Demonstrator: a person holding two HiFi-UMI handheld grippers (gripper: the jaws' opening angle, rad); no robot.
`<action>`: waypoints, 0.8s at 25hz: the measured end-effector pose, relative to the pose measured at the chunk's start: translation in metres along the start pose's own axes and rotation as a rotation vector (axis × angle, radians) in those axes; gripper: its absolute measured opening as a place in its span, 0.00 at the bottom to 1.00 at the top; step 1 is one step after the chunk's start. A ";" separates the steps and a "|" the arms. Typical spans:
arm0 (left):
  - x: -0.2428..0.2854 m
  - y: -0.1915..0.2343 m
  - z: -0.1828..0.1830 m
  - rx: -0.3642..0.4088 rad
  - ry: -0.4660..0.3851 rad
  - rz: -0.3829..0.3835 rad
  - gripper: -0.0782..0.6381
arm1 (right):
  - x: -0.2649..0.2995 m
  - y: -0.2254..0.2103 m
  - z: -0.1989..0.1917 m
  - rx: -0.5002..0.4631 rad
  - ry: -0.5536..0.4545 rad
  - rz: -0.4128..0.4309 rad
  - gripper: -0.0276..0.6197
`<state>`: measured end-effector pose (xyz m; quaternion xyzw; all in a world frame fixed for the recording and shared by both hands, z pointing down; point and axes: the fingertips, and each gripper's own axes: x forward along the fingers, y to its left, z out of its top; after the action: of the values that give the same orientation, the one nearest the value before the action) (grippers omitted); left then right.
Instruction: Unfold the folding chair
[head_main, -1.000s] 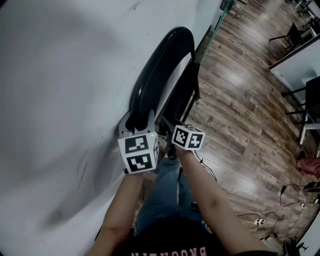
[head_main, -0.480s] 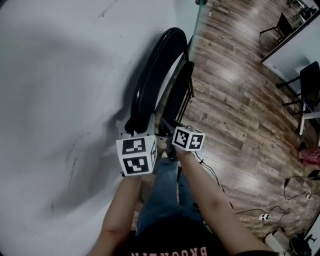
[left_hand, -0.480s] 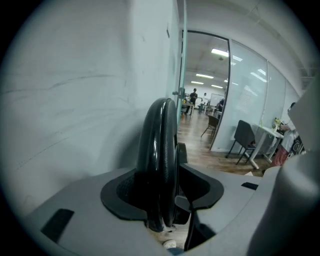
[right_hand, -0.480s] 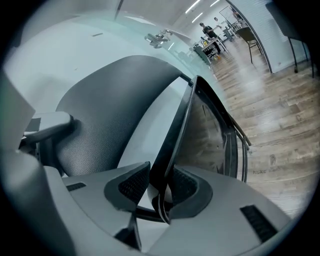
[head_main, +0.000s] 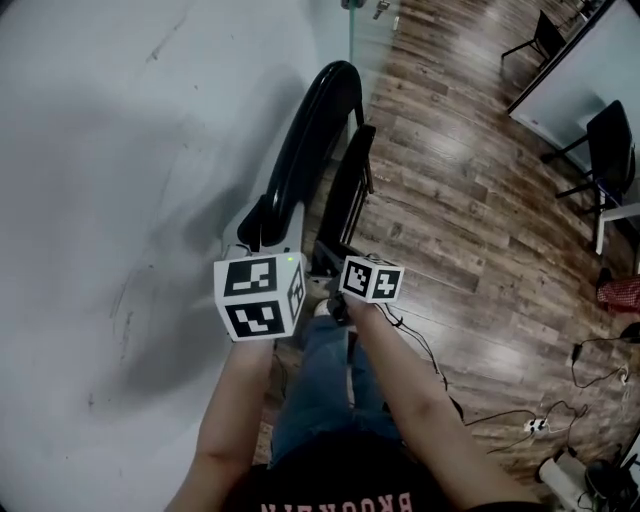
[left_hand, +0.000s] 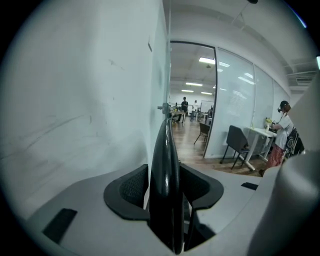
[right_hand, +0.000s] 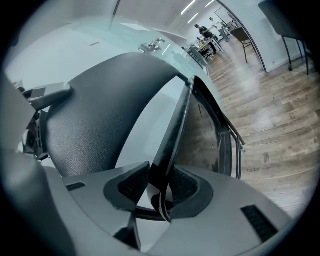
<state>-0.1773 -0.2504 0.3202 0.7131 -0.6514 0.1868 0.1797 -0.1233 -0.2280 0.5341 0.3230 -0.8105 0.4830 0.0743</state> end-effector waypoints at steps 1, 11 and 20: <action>0.001 -0.007 0.001 0.006 0.004 -0.014 0.37 | -0.005 -0.003 0.000 0.006 -0.003 0.001 0.24; 0.000 -0.060 -0.001 0.004 0.033 -0.124 0.27 | -0.058 -0.036 0.001 0.071 -0.029 0.046 0.24; 0.002 -0.080 -0.001 0.002 0.012 -0.164 0.25 | -0.077 -0.049 0.003 0.080 -0.019 0.090 0.25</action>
<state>-0.0972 -0.2443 0.3211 0.7632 -0.5894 0.1764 0.1976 -0.0332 -0.2115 0.5354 0.2938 -0.8048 0.5148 0.0318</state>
